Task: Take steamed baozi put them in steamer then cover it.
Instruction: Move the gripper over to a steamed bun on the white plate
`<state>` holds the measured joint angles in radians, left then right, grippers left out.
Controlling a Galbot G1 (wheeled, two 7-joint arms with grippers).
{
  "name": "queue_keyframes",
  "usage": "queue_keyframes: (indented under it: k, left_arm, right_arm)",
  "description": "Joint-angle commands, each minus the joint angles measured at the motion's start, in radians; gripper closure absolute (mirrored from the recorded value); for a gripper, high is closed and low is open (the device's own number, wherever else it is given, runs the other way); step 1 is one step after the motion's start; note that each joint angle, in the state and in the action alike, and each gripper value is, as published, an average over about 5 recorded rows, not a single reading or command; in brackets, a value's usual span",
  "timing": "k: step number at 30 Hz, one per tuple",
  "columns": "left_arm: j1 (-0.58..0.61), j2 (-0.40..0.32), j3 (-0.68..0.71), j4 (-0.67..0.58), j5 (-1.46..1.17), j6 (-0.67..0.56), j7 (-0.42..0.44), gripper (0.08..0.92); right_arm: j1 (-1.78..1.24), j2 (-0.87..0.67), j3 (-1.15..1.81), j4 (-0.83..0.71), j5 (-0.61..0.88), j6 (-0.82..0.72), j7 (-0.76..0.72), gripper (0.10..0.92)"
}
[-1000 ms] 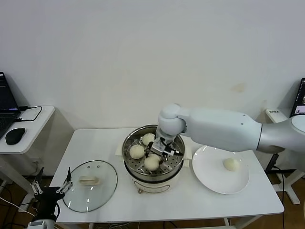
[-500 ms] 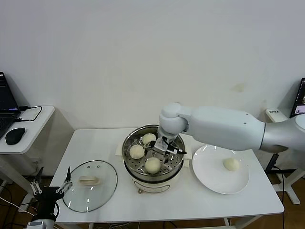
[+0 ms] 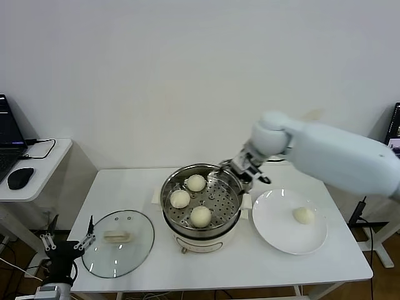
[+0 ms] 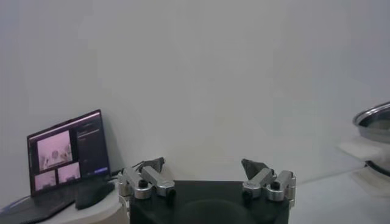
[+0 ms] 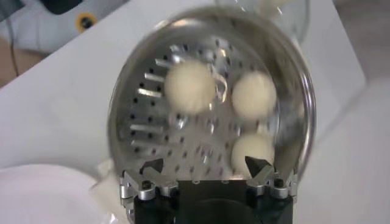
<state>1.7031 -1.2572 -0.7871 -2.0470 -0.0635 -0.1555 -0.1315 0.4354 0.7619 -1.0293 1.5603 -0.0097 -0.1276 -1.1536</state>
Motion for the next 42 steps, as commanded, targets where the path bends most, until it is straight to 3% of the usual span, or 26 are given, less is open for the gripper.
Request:
queue_keyframes:
  k: [1,6,15,31,42]
  left_arm:
    - [-0.007,0.018,0.022,0.008,0.004,-0.001,0.001,0.177]
    - [-0.002,0.026,0.03,0.006,0.004,0.001,0.002,0.177]
    - [0.013,0.026,0.023,0.015,0.006,-0.006,0.001,0.177]
    - [0.026,0.02,-0.004,0.022,0.007,-0.006,0.001,0.177]
    - [0.019,0.02,-0.004,0.034,0.006,-0.008,0.001,0.177]
  right_arm:
    - [-0.252,-0.321,0.26,-0.037,-0.082,-0.043,-0.043,0.203]
    - [-0.485,-0.343,0.459,-0.131,-0.177,0.076,-0.068,0.203]
    - [-0.69,-0.256,0.638,-0.307,-0.308,0.144,-0.056,0.203]
    - [-0.743,-0.031,0.685,-0.507,-0.435,0.169,0.035,0.203]
    - [-0.725,0.016,0.689,-0.557,-0.491,0.162,0.041,0.203]
